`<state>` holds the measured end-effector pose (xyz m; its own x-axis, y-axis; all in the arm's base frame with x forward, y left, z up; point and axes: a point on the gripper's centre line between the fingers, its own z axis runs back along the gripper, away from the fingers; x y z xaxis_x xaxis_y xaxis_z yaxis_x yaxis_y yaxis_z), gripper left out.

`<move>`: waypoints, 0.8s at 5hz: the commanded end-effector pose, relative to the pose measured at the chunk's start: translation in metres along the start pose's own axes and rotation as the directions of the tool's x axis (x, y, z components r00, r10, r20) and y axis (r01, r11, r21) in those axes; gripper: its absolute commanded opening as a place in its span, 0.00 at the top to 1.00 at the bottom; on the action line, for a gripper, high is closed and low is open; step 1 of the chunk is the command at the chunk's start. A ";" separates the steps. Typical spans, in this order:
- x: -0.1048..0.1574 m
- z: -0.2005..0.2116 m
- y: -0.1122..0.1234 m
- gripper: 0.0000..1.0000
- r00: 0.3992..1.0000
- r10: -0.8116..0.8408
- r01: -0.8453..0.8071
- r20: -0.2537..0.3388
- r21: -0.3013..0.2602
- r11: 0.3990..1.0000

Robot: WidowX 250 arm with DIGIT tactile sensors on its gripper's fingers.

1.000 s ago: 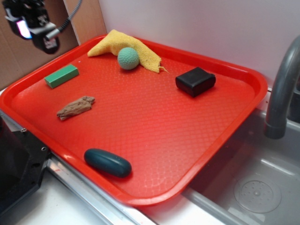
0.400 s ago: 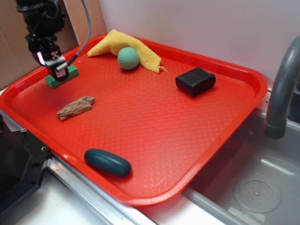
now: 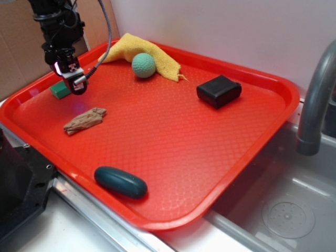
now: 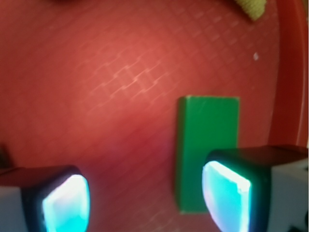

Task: Grab the green block.

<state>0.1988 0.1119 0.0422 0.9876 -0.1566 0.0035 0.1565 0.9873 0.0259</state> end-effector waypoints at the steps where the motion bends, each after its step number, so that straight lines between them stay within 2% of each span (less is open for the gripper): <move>1: -0.003 -0.026 0.016 0.00 1.000 -0.024 0.024 0.013 0.035 0.999; 4: 0.000 -0.043 0.005 0.00 0.998 -0.057 0.057 -0.010 0.014 0.998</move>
<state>0.1963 0.1237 0.0074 0.9788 -0.2047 -0.0102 0.2050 0.9778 0.0443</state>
